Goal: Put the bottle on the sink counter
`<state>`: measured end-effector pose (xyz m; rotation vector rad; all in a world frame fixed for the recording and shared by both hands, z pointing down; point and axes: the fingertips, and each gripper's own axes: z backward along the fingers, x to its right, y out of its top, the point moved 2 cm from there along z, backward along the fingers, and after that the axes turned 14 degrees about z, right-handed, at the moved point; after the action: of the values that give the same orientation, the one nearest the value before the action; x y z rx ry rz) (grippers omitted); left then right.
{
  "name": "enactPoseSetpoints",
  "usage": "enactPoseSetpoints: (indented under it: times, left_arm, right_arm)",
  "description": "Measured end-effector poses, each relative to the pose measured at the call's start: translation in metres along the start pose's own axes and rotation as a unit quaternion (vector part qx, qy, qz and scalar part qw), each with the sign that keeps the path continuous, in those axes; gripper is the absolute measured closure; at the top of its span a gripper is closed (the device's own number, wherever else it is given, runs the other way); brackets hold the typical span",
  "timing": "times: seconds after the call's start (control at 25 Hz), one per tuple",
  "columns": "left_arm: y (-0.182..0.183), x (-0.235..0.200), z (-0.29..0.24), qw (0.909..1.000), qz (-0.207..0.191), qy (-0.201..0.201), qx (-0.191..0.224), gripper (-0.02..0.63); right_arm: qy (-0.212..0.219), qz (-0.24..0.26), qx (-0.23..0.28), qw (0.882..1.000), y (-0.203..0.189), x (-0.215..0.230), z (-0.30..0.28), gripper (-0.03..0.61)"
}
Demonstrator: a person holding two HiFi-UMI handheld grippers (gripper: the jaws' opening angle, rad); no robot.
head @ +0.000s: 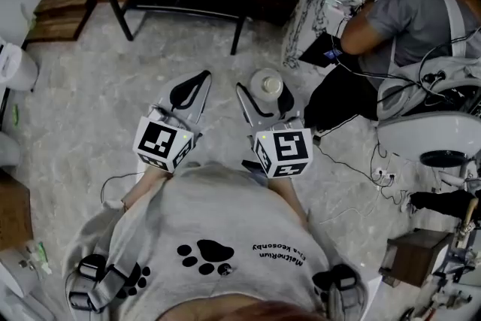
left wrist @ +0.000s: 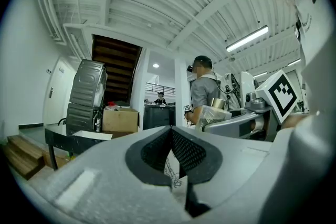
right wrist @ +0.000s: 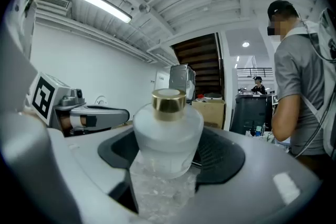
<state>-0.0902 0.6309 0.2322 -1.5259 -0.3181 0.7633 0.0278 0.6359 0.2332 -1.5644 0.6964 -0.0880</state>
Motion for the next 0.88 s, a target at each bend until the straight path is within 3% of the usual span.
enactPoseSetpoints:
  times: [0.4,0.88]
  left_arm:
    - [-0.011,0.007,-0.031,0.9996,0.004,0.027,0.003,0.612]
    - [-0.019,-0.042,-0.083,0.9993,0.009,0.036,-0.003,0.612]
  right_arm:
    - [0.025,0.0,0.008,1.0,-0.017,0.032,-0.006,0.248]
    - [0.02,-0.011,0.004,1.0,-0.037,0.061,-0.06,0.248]
